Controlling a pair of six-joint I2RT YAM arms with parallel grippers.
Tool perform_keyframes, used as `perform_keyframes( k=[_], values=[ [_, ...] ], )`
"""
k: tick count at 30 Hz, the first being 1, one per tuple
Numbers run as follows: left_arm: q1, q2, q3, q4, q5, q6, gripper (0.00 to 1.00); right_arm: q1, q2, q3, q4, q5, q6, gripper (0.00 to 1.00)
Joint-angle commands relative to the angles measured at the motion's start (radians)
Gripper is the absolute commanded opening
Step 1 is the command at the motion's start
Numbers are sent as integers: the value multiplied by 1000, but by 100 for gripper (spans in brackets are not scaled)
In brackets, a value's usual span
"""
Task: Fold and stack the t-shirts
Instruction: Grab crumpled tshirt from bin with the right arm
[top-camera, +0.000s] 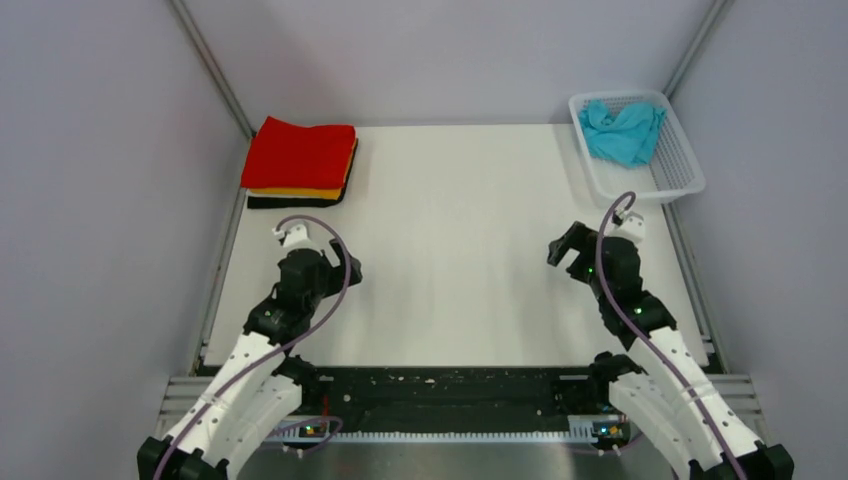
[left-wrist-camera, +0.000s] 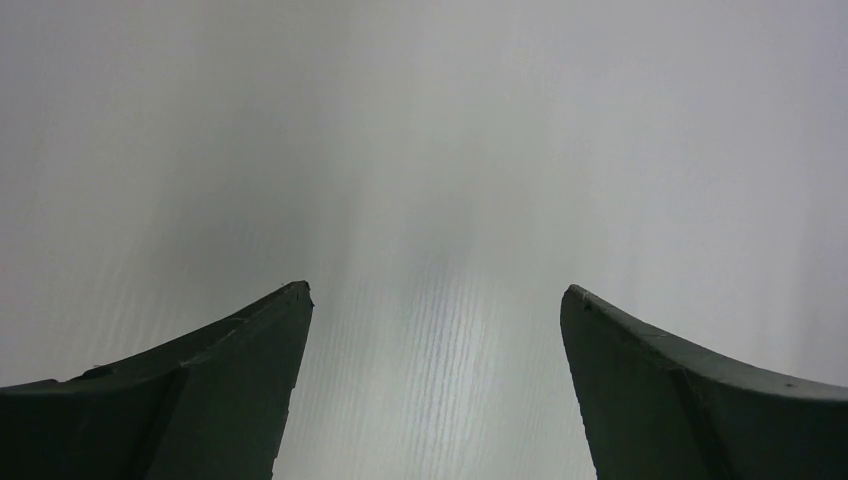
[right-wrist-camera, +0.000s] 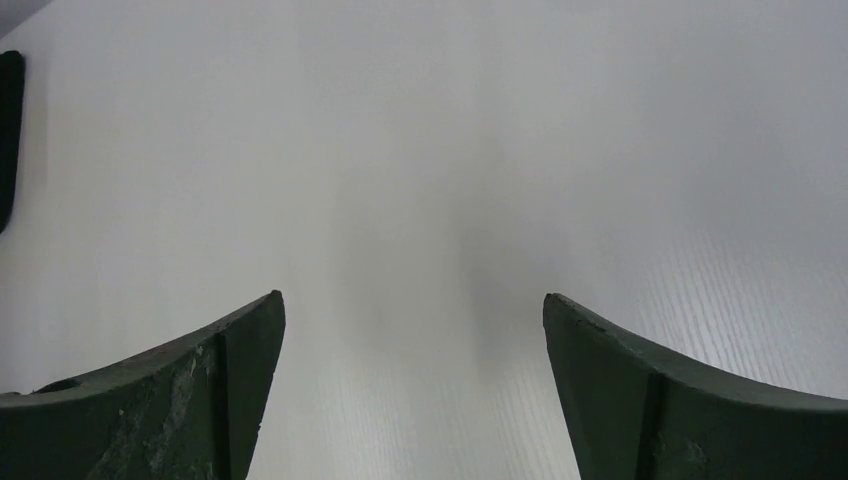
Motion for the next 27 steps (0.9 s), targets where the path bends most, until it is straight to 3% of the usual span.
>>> perform_keyframes(
  k=[1, 7, 11, 17, 27],
  values=[
    [-2, 29, 53, 94, 41, 9, 99, -5, 86, 132, 115, 90, -50, 99],
    [-3, 103, 109, 154, 12, 43, 99, -27, 407, 374, 196, 293, -165, 99],
    [-2, 165, 149, 145, -25, 79, 99, -175, 662, 617, 190, 143, -145, 99],
    [-2, 246, 151, 162, -123, 90, 99, -355, 1100, 998, 189, 123, -92, 99],
    [0, 388, 180, 231, -150, 110, 99, -445, 1722, 1619, 195, -27, 60, 99]
  ],
)
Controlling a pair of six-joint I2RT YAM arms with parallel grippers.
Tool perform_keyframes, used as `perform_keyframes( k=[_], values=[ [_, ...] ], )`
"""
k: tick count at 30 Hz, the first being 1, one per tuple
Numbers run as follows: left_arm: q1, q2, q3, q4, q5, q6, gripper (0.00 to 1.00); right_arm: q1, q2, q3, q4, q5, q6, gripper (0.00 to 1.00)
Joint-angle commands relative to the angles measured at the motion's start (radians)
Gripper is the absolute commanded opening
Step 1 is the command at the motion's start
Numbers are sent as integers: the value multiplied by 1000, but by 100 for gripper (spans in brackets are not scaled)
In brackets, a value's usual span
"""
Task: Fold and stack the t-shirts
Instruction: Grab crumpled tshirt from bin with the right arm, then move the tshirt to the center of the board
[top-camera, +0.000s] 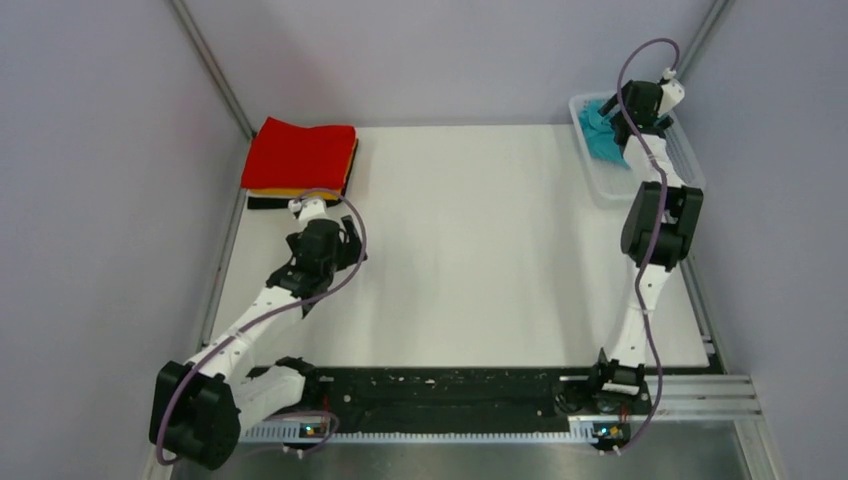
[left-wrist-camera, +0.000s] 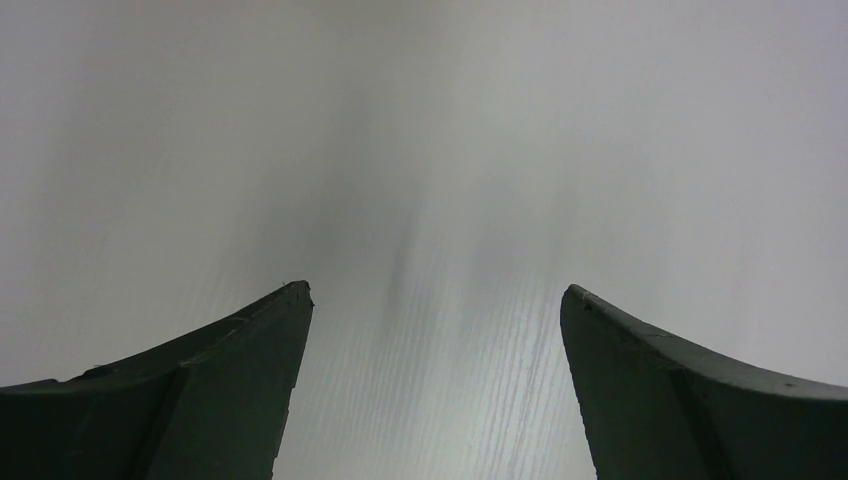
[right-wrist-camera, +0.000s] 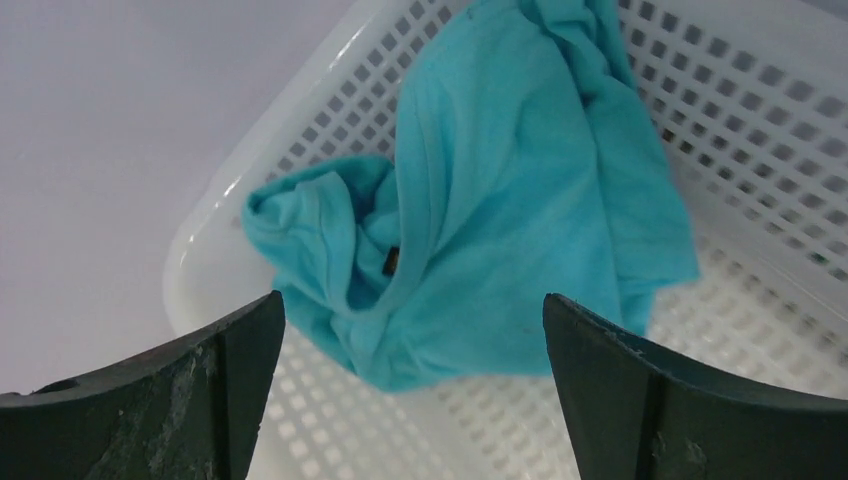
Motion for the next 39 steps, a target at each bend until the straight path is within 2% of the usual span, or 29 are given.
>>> perform_keyframes(
  k=[1, 5, 7, 8, 10, 11, 14, 15, 20, 23, 26, 29, 34, 37, 39],
  values=[
    [0, 61, 57, 92, -29, 22, 99, -15, 201, 226, 48, -77, 112, 99],
    [1, 128, 84, 88, -16, 19, 99, -20, 408, 430, 106, -153, 182, 99],
    [0, 156, 108, 62, -24, 12, 99, -21, 478, 469, 157, -167, 232, 99],
    [0, 168, 118, 49, -27, 9, 99, -23, 502, 469, 186, -166, 259, 96],
    [1, 186, 134, 28, -34, 6, 99, -28, 531, 461, 232, -172, 292, 83],
    [0, 191, 138, 18, -35, 4, 99, -32, 538, 460, 242, -180, 305, 68],
    [-1, 182, 143, 2, -36, 0, 99, -47, 511, 435, 254, -218, 325, 12],
    [-1, 174, 138, 1, -32, -4, 99, -51, 478, 403, 264, -224, 326, 0],
    [-2, 86, 108, -4, -1, -18, 99, -54, 188, 198, 325, -209, 249, 0],
    [-1, 14, 87, -28, 4, -30, 99, -54, 23, 137, 306, -266, 200, 0],
    [-1, -64, 73, -64, 43, -45, 99, -51, -108, 170, 207, -422, 178, 0],
    [-2, -155, 51, -96, 100, -51, 99, -19, -193, 260, 18, -592, 102, 0],
    [-1, -318, 16, -160, 133, -43, 99, 134, -286, 373, -254, -794, -49, 0],
    [-1, -410, 2, -202, 96, -85, 99, 297, -341, 405, -371, -795, -163, 0],
    [-2, -475, -7, -206, 96, -110, 99, 413, -378, 408, -391, -779, -223, 0]
  ],
)
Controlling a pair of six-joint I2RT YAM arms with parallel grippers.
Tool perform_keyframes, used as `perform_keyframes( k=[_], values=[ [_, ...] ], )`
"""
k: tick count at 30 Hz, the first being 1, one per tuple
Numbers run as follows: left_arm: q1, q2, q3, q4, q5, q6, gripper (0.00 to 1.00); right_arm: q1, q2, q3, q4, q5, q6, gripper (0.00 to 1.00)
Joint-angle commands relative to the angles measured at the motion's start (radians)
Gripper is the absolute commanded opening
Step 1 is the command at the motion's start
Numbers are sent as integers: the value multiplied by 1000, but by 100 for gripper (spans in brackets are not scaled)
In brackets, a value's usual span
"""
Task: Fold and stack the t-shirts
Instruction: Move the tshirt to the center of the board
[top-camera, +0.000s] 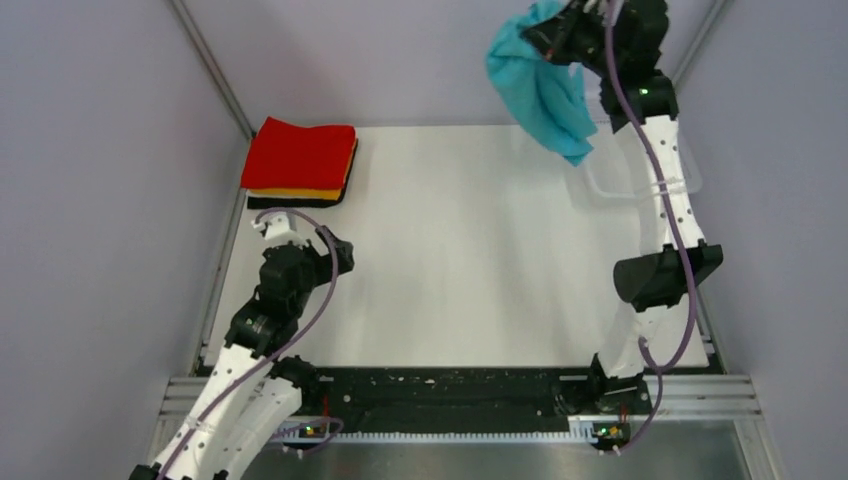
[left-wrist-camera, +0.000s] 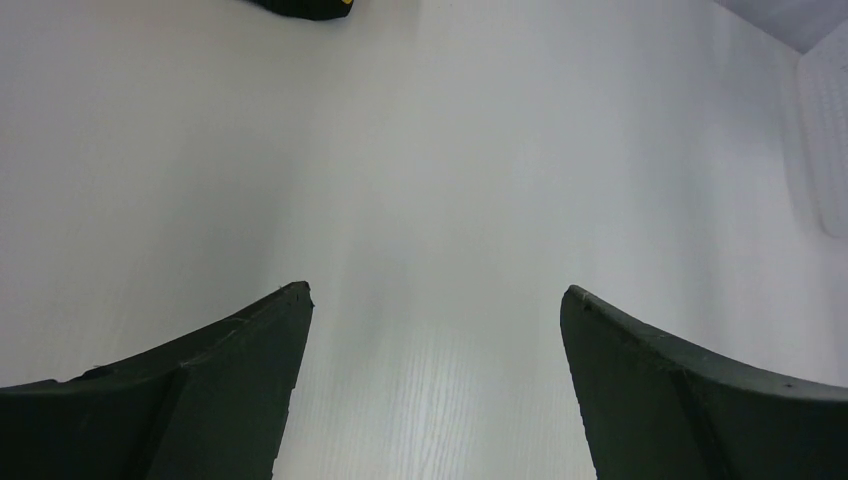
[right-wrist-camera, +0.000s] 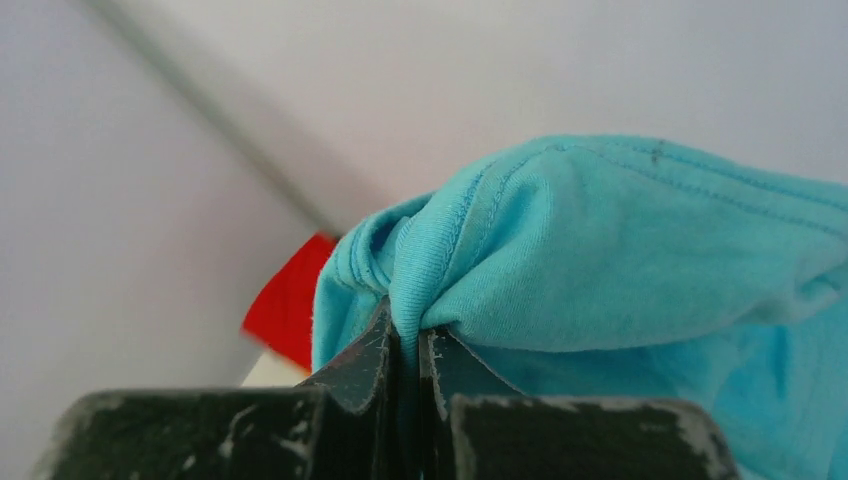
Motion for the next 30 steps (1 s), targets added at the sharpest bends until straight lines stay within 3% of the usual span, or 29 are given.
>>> perform_keyframes(
  k=[1, 7, 11, 16, 20, 22, 24, 26, 28, 30],
  values=[
    [-2, -119, -20, -43, -11, -64, 99, 250, -76, 27, -181, -83, -198, 0],
    [-1, -209, -22, -140, -62, -136, 99, 505, -101, 78, -134, -66, -209, 0],
    [-1, -231, -25, -193, -91, -182, 99, 524, -137, -25, -72, -128, -166, 0],
    [-2, -240, -15, -259, -121, -208, 99, 509, -318, -501, 29, 122, -217, 0],
    [0, -227, -23, -269, -128, -228, 99, 365, -502, -1054, 217, 200, -119, 0],
    [-1, -206, -27, -267, -116, -236, 99, 270, -566, -1265, 260, 251, -57, 15],
    [0, -170, -33, -266, -106, -246, 99, 207, -604, -1399, 245, 360, -36, 58],
    [-1, -123, -37, -272, -90, -255, 99, 192, -625, -1444, 167, 534, -59, 82],
    [-1, -63, -43, -281, -62, -267, 99, 192, -642, -1435, 81, 664, -82, 94],
    [-1, -7, -58, -291, -40, -287, 99, 193, -670, -1432, 35, 714, -102, 95]
  ],
)
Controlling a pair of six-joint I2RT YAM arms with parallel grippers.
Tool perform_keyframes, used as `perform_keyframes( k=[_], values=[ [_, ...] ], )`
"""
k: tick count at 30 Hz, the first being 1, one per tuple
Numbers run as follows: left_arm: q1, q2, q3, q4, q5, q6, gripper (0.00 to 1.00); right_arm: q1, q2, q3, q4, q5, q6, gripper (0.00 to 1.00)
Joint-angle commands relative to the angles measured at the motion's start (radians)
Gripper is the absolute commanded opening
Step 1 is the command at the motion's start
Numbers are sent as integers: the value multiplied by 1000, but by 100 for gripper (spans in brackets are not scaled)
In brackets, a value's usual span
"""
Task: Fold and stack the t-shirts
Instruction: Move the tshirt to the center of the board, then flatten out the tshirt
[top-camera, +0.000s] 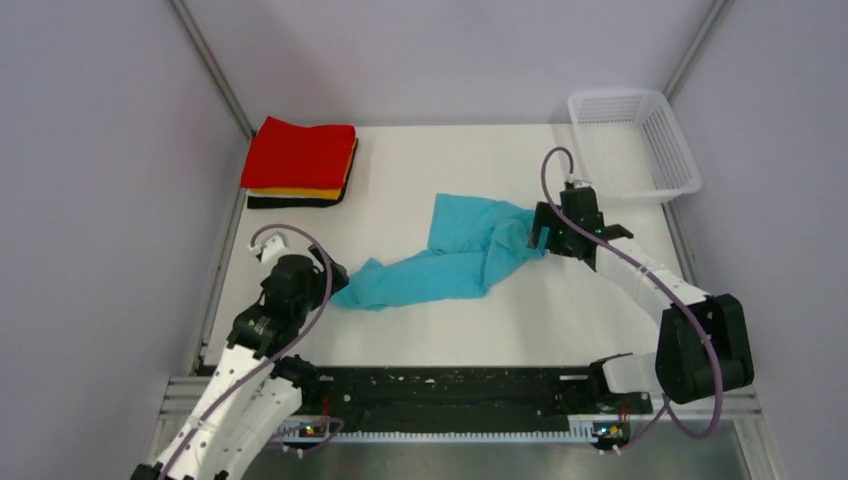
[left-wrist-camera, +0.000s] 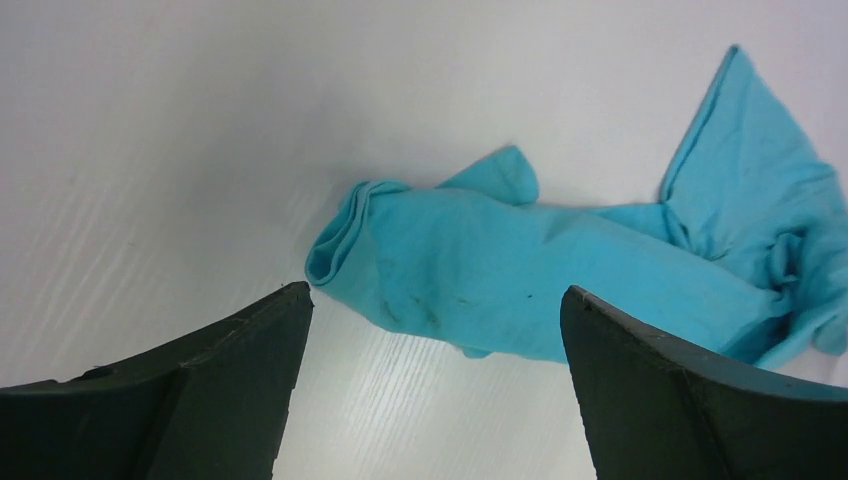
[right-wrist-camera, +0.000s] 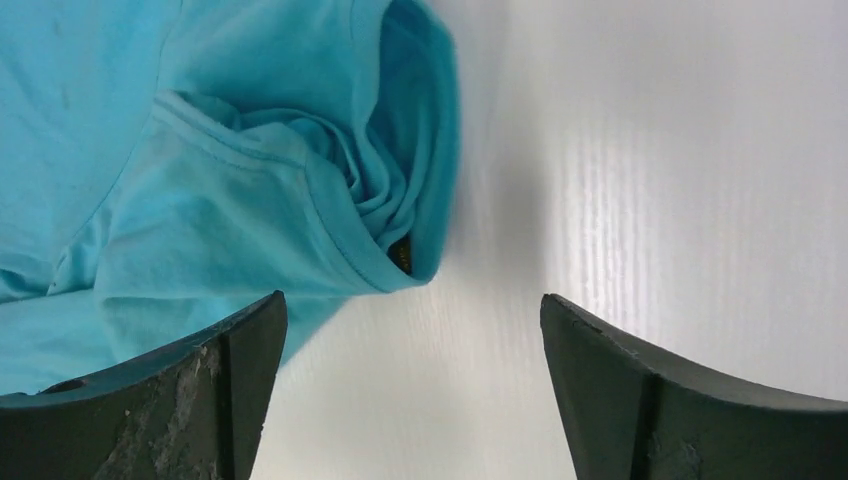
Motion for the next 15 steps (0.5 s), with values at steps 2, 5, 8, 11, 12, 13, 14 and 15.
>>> perform_keyframes(
  k=[2, 5, 8, 11, 12, 13, 14, 15],
  values=[
    [-1, 140, -45, -17, 45, -67, 99, 19, -174, 34, 2, 216, -42, 96],
    [0, 207, -53, -16, 49, -99, 96, 40, -239, -7, 16, 158, -52, 96],
    [-1, 254, -60, -37, 14, -117, 92, 97, -292, -31, 20, 175, -62, 96],
    [0, 294, -74, -4, -21, -114, 89, 138, -314, -43, 24, 158, -66, 97],
    [0, 304, -73, 15, -25, -109, 88, 147, -315, -48, 24, 150, -65, 97],
    [0, 314, -75, 37, -31, -108, 85, 157, -315, -53, 24, 148, -61, 97],
    [0, 323, -76, 58, -40, -108, 81, 165, -316, -60, 22, 147, -58, 97],
    [0, 332, -78, 81, -48, -106, 77, 172, -316, -66, 19, 146, -50, 97]
  ],
)
